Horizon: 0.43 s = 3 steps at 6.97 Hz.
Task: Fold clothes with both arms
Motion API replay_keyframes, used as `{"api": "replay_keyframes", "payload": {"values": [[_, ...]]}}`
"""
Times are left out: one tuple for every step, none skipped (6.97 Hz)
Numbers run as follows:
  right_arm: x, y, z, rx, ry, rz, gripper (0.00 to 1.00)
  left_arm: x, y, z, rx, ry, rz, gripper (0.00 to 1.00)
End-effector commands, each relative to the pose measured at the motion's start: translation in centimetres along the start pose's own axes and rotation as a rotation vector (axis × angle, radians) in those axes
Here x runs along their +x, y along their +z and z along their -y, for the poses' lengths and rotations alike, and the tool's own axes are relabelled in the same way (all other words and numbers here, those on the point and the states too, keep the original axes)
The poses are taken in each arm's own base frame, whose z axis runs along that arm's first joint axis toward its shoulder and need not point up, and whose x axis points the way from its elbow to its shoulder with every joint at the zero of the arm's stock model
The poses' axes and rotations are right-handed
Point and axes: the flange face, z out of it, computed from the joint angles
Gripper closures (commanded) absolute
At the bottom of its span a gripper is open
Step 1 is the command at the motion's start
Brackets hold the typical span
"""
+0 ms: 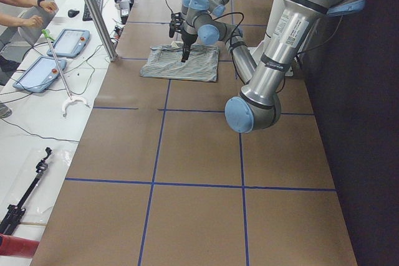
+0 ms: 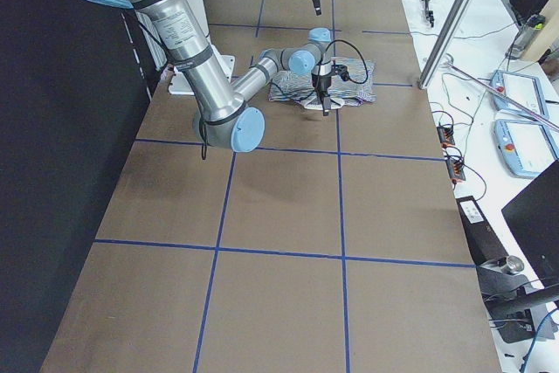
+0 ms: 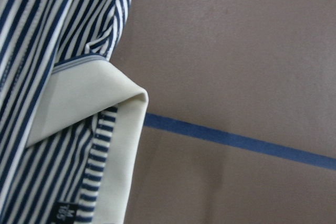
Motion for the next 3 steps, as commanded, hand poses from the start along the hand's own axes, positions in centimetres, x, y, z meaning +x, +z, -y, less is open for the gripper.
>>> {"api": "replay_keyframes", "payload": {"values": [[-1.5, -3.2, 1.9, 0.009, -0.002, 0.044, 0.0, -0.2, -0.1, 0.3, 0.004, 0.001, 0.003, 0.0], [-4.7, -4.2, 3.7, 0.012, -0.001, 0.055, 0.0, -0.3, -0.1, 0.3, 0.006, -0.001, 0.005, 0.0], [-7.9, -3.7, 3.6, -0.002, 0.025, 0.057, 0.0, -0.5, -0.1, 0.3, 0.006, -0.002, 0.006, 0.0]]}}
